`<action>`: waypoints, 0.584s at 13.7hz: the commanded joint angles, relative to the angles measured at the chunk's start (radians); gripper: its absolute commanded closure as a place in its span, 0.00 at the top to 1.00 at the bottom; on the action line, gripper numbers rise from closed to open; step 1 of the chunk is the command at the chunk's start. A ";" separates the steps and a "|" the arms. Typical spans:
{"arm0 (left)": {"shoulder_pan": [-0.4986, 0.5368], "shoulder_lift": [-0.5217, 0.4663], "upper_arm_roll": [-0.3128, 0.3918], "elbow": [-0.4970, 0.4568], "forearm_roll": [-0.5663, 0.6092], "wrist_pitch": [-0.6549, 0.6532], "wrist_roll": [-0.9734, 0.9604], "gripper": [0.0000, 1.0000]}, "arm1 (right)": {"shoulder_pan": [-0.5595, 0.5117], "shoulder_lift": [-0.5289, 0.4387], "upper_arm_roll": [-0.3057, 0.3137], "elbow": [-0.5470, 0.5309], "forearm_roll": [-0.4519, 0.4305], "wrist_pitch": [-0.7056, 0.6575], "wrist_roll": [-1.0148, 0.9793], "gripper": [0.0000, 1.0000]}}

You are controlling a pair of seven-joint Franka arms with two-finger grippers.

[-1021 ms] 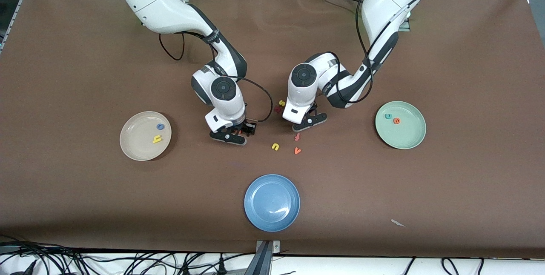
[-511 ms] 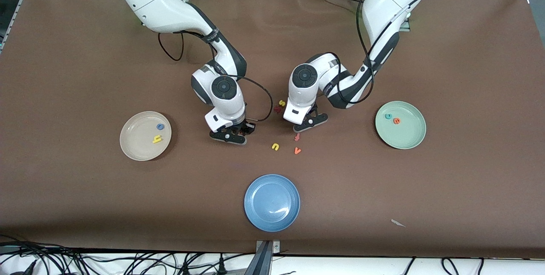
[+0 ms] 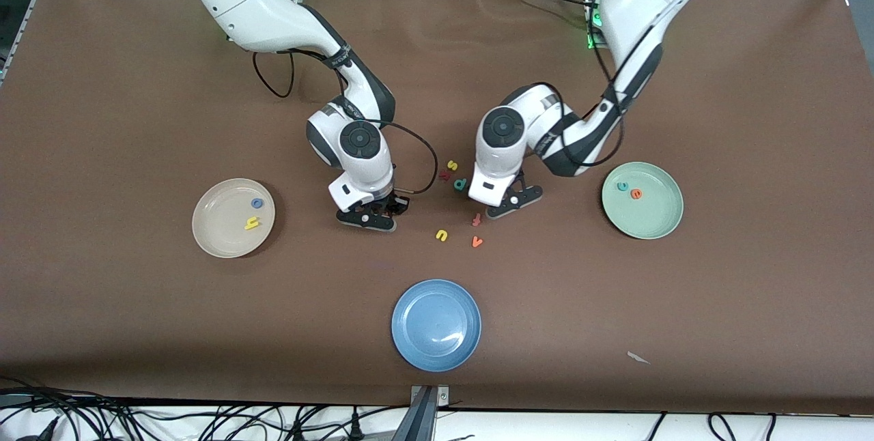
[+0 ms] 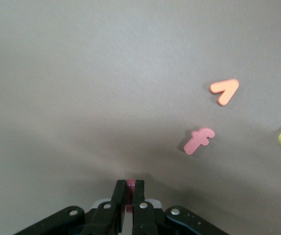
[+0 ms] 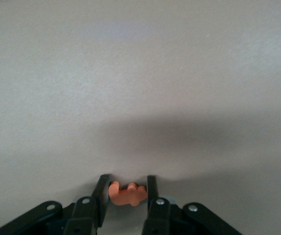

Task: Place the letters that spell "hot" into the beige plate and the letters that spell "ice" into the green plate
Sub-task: 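Place the l on the green plate and the orange letter on the white plate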

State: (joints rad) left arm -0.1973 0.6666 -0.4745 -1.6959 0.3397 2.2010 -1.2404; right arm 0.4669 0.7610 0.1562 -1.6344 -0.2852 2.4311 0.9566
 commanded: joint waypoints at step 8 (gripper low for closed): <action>0.623 -0.134 -0.274 -0.024 -0.057 -0.435 0.713 0.00 | -0.474 -0.357 0.166 -0.252 -0.002 -0.167 -0.591 0.19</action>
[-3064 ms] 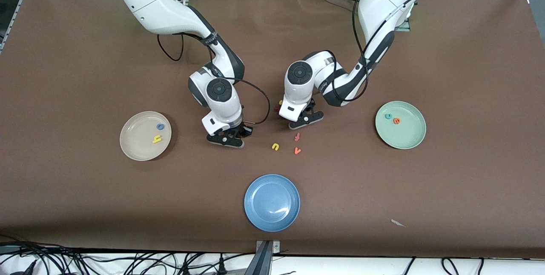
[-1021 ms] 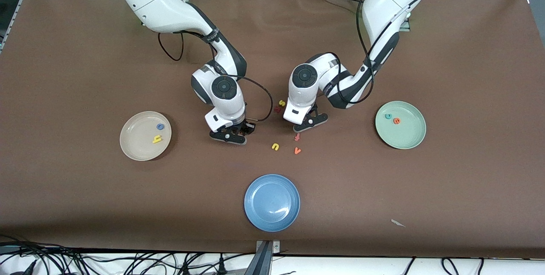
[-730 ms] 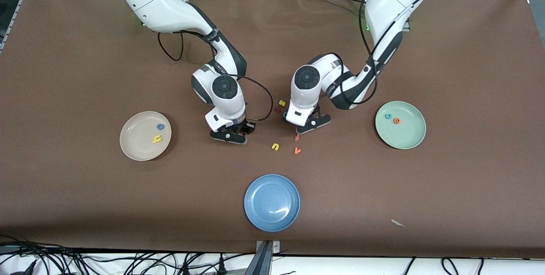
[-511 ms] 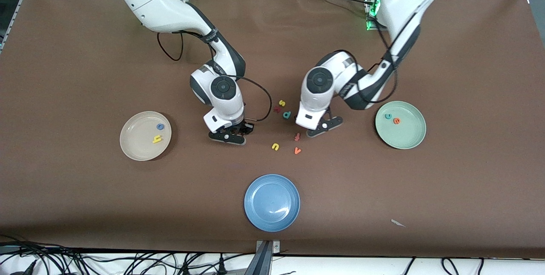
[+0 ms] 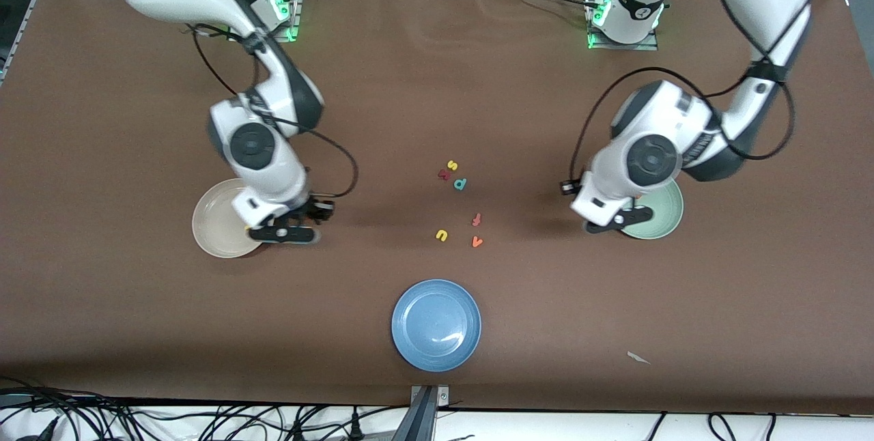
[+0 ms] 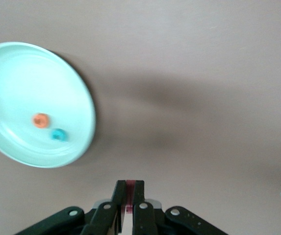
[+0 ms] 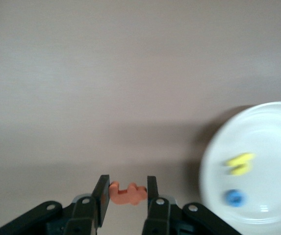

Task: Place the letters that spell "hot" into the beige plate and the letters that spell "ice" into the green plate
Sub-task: 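Place the l on the green plate and the orange letter on the white plate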

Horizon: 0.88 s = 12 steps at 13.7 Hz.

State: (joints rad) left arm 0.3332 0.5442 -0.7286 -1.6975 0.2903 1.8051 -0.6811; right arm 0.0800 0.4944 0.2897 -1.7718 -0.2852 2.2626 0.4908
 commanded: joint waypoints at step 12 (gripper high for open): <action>0.293 0.166 0.023 -0.034 0.213 0.049 0.428 0.03 | -0.212 -0.105 0.026 -0.121 0.009 -0.075 -0.344 0.99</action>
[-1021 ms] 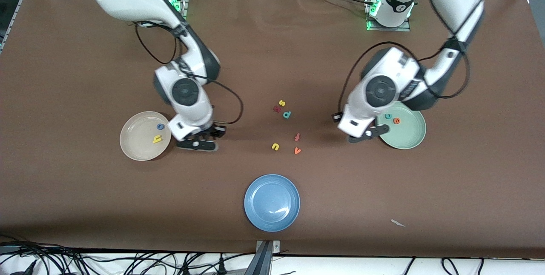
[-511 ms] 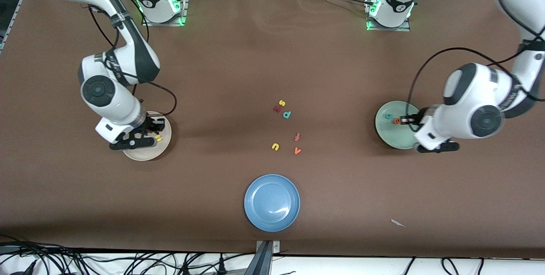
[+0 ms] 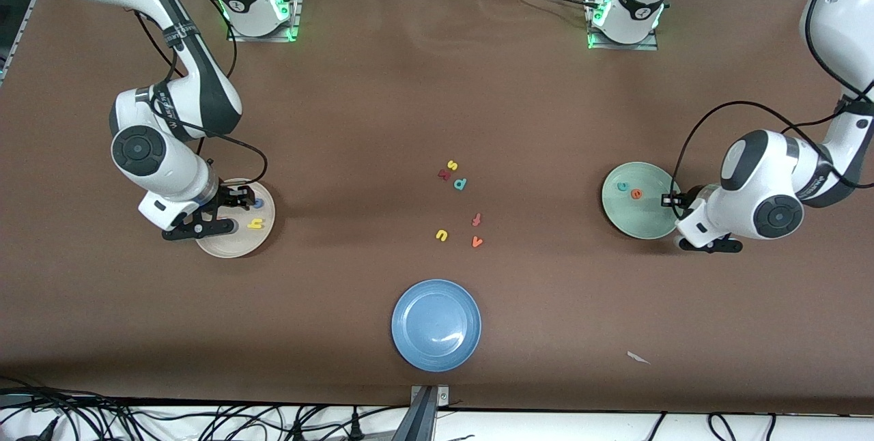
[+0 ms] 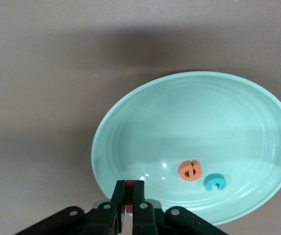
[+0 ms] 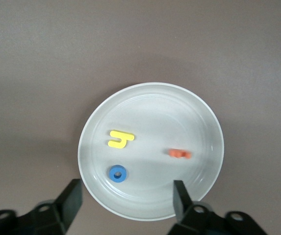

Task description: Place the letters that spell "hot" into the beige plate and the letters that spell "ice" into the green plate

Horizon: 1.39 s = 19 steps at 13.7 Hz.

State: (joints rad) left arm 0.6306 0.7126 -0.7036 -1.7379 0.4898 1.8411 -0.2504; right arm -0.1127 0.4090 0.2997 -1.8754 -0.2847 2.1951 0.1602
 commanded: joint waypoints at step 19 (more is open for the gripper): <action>-0.095 -0.050 -0.102 0.598 -0.051 -0.663 0.042 1.00 | 0.186 -0.283 -0.329 0.325 0.314 -0.635 -0.284 1.00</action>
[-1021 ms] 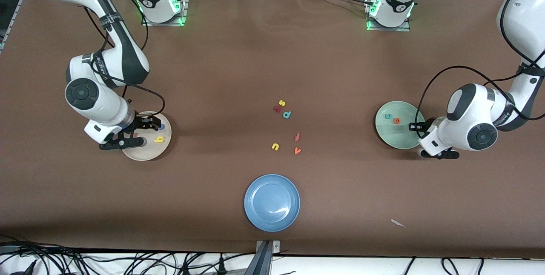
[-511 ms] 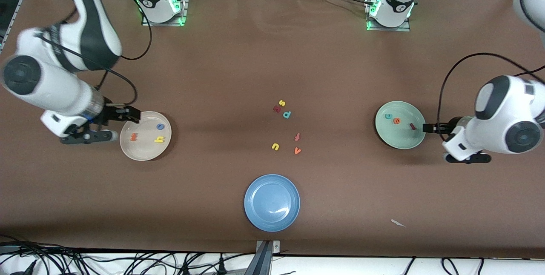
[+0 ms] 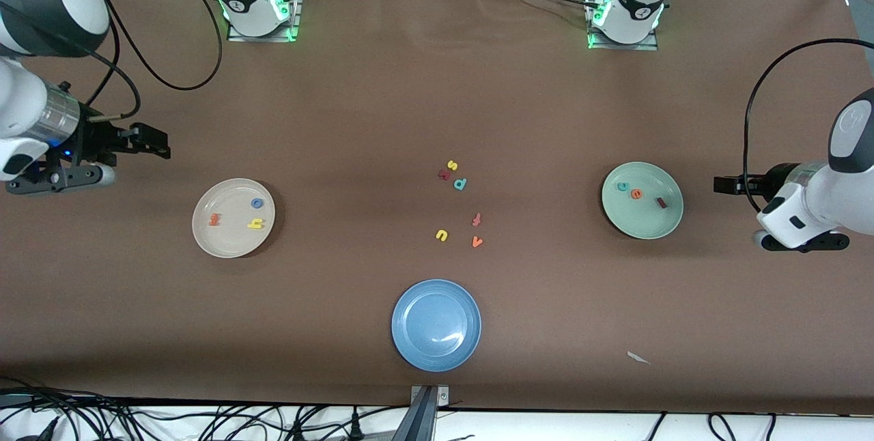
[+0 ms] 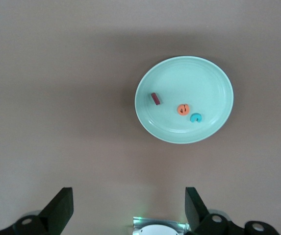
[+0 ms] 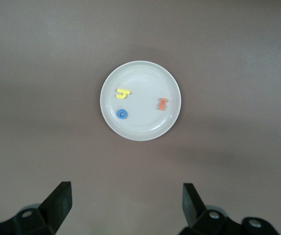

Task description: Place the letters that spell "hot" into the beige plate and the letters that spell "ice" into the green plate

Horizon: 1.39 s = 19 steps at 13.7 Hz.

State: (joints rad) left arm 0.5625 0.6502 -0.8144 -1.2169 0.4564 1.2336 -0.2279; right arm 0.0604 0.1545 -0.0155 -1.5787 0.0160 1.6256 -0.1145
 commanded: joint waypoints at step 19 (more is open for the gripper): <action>-0.625 -0.367 0.860 -0.040 -0.564 0.108 0.144 0.95 | 0.010 -0.039 -0.027 0.052 -0.011 -0.099 -0.007 1.00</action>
State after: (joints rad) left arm -0.0590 0.4327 0.0357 -1.0484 -0.0837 1.2220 -0.0765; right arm 0.0633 0.0997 -0.0339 -1.5507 0.0074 1.5331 -0.1145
